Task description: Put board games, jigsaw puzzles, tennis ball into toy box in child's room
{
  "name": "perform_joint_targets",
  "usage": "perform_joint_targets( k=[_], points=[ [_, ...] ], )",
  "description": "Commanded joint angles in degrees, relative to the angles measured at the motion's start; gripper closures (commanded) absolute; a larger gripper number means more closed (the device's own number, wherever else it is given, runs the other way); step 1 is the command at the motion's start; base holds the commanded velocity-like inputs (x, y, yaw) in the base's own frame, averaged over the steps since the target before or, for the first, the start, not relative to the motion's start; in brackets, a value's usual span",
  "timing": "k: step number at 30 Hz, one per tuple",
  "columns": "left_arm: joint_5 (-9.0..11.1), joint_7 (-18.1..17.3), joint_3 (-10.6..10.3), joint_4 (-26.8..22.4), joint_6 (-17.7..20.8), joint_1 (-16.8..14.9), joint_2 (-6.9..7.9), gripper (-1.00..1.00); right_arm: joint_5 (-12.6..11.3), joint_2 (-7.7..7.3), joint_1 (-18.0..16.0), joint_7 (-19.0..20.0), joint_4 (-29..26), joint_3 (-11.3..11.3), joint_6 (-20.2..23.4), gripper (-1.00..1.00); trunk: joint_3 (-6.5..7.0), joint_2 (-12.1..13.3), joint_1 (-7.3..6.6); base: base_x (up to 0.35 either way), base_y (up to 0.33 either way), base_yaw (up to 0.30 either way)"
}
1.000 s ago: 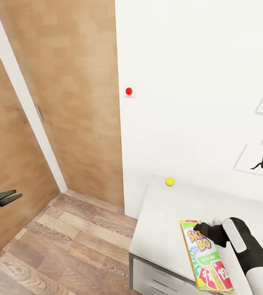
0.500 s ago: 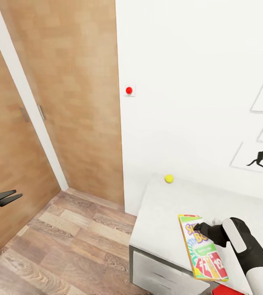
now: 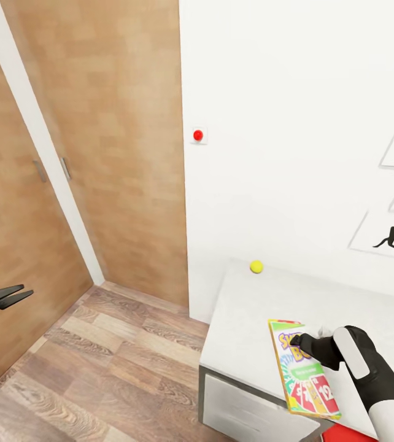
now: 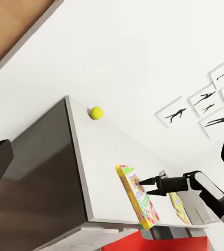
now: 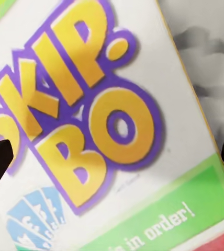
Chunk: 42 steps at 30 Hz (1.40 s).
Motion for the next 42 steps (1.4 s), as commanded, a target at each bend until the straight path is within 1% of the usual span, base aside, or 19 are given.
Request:
perform_joint_targets(
  k=[1,12,30,42],
  points=[
    [0.0,-0.2,0.0,0.0,0.6,0.0,0.02,-1.0,-0.6,0.01,0.0,-0.5,-0.1,0.0,0.2,-1.0,-0.12,-0.1,0.04,-0.001,0.079,0.0],
    [0.0,-0.2,0.0,0.0,0.6,0.0,0.02,-1.0,-0.7,0.04,0.0,-0.5,-0.1,0.0,0.2,-1.0,-0.12,-0.1,0.04,0.0,0.076,0.0],
    [0.0,-0.2,0.0,0.0,0.6,0.0,0.02,-1.0,-0.7,0.07,0.0,-0.5,-0.1,0.0,0.2,-1.0,-0.12,-0.1,0.04,0.0,0.14,0.0],
    [0.0,-0.2,0.0,0.0,0.6,0.0,0.02,-1.0,-0.7,0.07,0.0,-0.5,-0.1,0.0,0.2,-1.0,-0.12,-0.1,0.04,0.006,0.048,0.0]
  ],
)
